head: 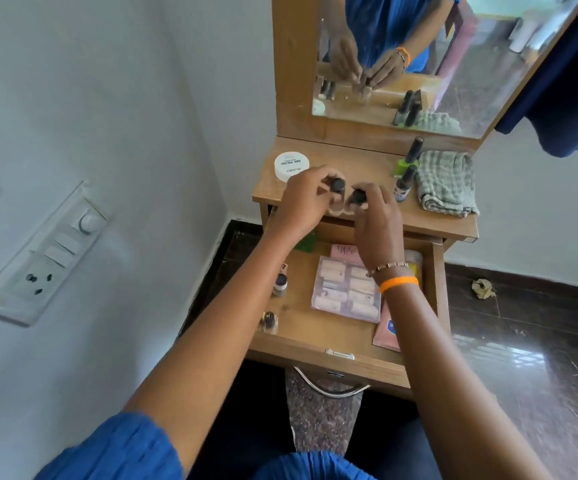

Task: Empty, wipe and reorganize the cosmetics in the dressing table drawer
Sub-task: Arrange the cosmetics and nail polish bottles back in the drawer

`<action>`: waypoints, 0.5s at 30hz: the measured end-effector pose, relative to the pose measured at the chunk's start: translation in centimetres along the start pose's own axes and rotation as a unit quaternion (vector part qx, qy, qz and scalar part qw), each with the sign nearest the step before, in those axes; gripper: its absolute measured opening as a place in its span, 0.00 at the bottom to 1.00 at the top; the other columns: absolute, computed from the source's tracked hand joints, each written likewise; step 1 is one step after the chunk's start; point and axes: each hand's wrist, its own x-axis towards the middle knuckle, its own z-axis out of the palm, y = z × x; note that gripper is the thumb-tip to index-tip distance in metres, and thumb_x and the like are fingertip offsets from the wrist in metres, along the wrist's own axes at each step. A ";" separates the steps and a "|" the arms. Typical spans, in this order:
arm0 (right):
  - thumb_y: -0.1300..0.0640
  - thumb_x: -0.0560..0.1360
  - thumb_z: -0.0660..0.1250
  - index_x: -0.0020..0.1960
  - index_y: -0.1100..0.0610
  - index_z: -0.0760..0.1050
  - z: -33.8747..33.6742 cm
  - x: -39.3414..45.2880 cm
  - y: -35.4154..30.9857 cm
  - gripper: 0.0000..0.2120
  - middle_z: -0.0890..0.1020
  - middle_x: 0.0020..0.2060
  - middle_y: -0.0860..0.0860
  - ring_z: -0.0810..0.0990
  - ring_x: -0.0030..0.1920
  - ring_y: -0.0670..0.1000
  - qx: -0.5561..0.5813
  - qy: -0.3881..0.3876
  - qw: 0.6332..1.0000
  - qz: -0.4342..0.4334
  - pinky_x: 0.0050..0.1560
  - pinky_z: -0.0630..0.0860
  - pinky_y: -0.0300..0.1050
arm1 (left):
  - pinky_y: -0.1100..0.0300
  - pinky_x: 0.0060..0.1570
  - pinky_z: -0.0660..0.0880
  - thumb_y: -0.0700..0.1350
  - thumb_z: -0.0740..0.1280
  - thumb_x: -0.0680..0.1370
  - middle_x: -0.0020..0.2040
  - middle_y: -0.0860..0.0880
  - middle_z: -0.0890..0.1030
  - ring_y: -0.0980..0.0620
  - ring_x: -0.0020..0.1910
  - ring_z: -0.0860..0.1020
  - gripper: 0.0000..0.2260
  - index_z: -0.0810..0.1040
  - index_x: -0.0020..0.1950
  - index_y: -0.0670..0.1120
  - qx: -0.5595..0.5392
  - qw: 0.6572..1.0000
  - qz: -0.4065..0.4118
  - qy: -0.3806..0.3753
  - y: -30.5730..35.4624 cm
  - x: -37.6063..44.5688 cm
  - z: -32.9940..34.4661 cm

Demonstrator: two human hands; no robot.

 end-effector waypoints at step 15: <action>0.71 0.68 0.65 0.51 0.59 0.76 3.1 -9.2 -3.7 0.14 0.78 0.47 0.56 0.78 0.43 0.59 0.105 -0.270 0.957 -0.023 0.45 0.77 0.56 | 0.62 0.42 0.78 0.43 0.72 0.71 0.46 0.52 0.79 0.57 0.41 0.79 0.09 0.82 0.51 0.49 0.088 0.990 -0.109 -0.007 -6.6 -11.6 -5.0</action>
